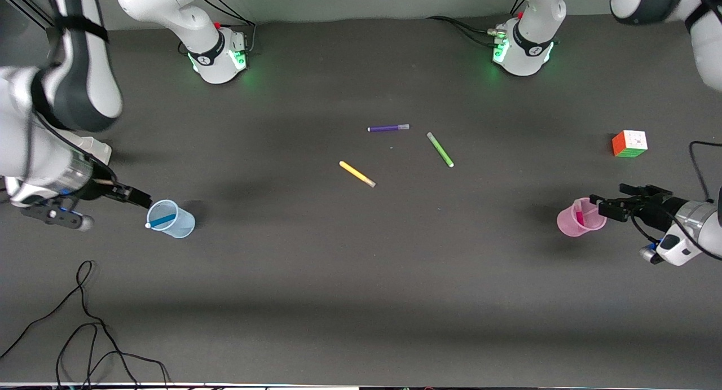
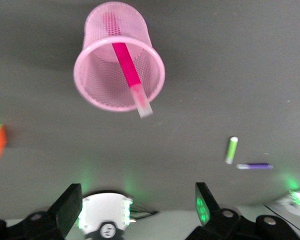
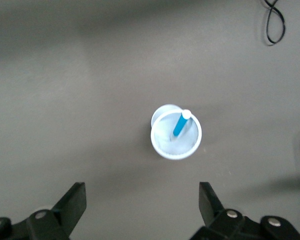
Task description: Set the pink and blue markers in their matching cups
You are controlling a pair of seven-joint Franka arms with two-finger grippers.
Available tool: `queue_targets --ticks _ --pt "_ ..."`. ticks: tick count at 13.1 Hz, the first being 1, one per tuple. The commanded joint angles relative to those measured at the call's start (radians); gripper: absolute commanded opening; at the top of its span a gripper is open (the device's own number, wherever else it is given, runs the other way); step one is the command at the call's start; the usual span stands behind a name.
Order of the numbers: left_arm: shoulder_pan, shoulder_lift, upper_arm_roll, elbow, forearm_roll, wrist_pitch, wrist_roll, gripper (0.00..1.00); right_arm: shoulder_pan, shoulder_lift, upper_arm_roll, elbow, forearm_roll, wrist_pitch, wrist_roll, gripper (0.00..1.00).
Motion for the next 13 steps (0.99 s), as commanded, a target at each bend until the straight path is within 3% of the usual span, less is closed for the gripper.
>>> queue_targets --ticks 1,4,6,8,13 --pt "-0.11 -0.283 0.021 -0.201 0.087 0.085 -0.008 1.0 0.006 -0.069 -0.002 0.084 -0.011 -0.148 -0.009 1.0" --pt "-0.178 -0.578 0.019 -0.483 0.176 0.243 -0.008 1.0 0.069 -0.146 0.001 0.092 -0.012 -0.179 -0.011 1.0" --pt "-0.205 -0.718 0.018 -0.593 0.188 0.303 -0.008 1.0 0.076 -0.146 0.002 0.119 -0.012 -0.181 -0.011 1.0" --pt "-0.216 -0.78 0.004 -0.618 0.205 0.329 -0.008 1.0 0.098 -0.143 0.007 0.115 -0.02 -0.185 -0.009 1.0" --pt "-0.215 -0.786 -0.004 -0.569 0.193 0.42 0.011 1.0 0.106 -0.146 0.005 0.121 -0.025 -0.187 -0.003 1.0"
